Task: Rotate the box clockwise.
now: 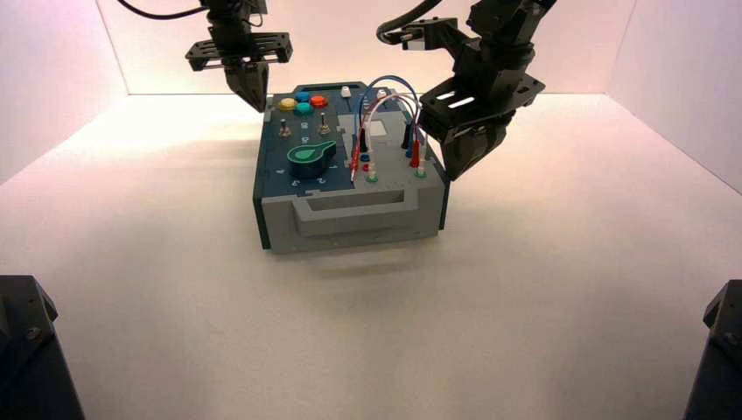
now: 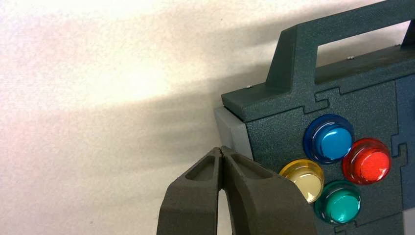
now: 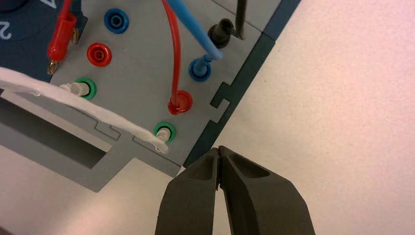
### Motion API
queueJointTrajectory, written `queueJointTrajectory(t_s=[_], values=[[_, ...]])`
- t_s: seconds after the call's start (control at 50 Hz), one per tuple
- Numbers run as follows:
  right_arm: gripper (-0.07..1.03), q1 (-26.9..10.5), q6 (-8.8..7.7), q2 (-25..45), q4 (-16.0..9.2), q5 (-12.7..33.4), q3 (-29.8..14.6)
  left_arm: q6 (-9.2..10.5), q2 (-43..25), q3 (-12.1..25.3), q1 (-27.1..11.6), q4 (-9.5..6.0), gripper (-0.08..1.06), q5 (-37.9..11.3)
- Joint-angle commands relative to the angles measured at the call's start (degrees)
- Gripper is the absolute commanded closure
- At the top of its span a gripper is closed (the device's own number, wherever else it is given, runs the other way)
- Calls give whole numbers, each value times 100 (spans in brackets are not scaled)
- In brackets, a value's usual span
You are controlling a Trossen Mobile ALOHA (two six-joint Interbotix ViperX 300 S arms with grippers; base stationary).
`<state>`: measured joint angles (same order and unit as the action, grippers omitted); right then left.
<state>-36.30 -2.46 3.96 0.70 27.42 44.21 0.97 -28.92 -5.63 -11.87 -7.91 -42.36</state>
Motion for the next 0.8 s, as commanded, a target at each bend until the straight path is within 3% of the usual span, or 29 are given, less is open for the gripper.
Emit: queueJointTrajectory(t_s=[0.02, 0.3, 0.58, 0.8], values=[[98, -114, 0, -123, -44, 0, -158, -18, 141, 141, -211, -35, 101, 26], [98, 79, 0, -290, 9, 352, -176, -18, 457, 35, -141, -18, 101, -167], [98, 79, 0, -615, 9, 642, -185, -35, 1143, -448, -79, -18, 101, -176], [98, 88, 0, -809, 158, 747, -149, -35, 1564, -879, -35, -18, 101, -281]])
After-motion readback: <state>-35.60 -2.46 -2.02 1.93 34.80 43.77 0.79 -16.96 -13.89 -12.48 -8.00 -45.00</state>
